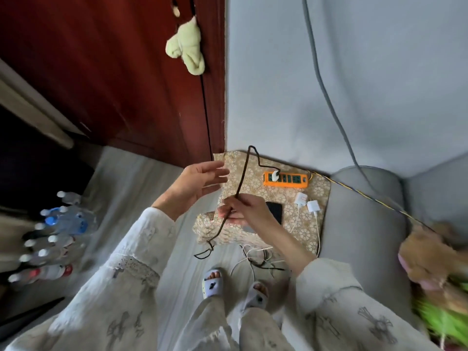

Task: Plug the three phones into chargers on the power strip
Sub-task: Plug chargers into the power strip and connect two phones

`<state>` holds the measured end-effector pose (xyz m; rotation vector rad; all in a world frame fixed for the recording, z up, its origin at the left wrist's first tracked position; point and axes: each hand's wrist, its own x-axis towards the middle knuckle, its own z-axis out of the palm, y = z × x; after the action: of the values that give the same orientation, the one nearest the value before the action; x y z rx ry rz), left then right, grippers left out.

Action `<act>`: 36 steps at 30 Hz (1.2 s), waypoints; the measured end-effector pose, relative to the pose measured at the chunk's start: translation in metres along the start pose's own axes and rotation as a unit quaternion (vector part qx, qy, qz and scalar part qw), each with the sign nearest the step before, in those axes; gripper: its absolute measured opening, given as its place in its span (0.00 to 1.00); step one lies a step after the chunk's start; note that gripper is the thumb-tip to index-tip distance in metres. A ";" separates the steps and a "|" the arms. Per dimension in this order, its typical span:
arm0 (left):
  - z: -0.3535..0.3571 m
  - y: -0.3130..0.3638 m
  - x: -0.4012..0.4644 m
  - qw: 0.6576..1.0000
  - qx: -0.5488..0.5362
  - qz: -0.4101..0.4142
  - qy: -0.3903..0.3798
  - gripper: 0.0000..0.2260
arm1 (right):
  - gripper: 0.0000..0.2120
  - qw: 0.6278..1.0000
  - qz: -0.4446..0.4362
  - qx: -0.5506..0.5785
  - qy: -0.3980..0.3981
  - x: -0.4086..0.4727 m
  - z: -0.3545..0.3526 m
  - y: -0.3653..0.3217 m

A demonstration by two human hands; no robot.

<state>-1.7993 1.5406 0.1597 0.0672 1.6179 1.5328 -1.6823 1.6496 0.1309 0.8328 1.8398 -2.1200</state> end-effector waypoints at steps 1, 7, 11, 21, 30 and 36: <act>0.005 -0.005 -0.006 1.000 0.025 0.002 0.001 0.16 | 0.07 1.000 -0.013 0.025 -0.004 -0.005 -0.007 -0.010; 0.029 -0.035 -0.049 0.991 0.087 -0.010 -0.104 0.15 | 0.09 0.970 -0.059 0.237 -0.014 -0.021 -0.041 -0.072; 0.034 -0.024 -0.068 0.977 0.161 0.005 -0.141 0.14 | 0.11 0.930 -0.064 0.362 0.026 -0.031 -0.062 -0.101; 0.064 0.076 -0.062 0.978 0.040 0.203 -0.003 0.13 | 0.24 0.997 -0.045 0.000 -0.058 -0.045 -0.055 -0.050; 0.050 0.127 -0.056 0.959 -0.141 0.244 0.027 0.13 | 0.10 0.984 -0.130 -0.125 0.008 -0.057 -0.065 -0.056; 0.050 0.063 -0.040 0.990 0.030 0.125 -0.054 0.21 | 0.07 0.979 -0.200 0.002 0.037 -0.066 -0.072 -0.120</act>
<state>-1.7768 1.5716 0.2410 0.3933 1.6145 1.6367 -1.6692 1.7288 0.2629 0.5852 2.1970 -2.3484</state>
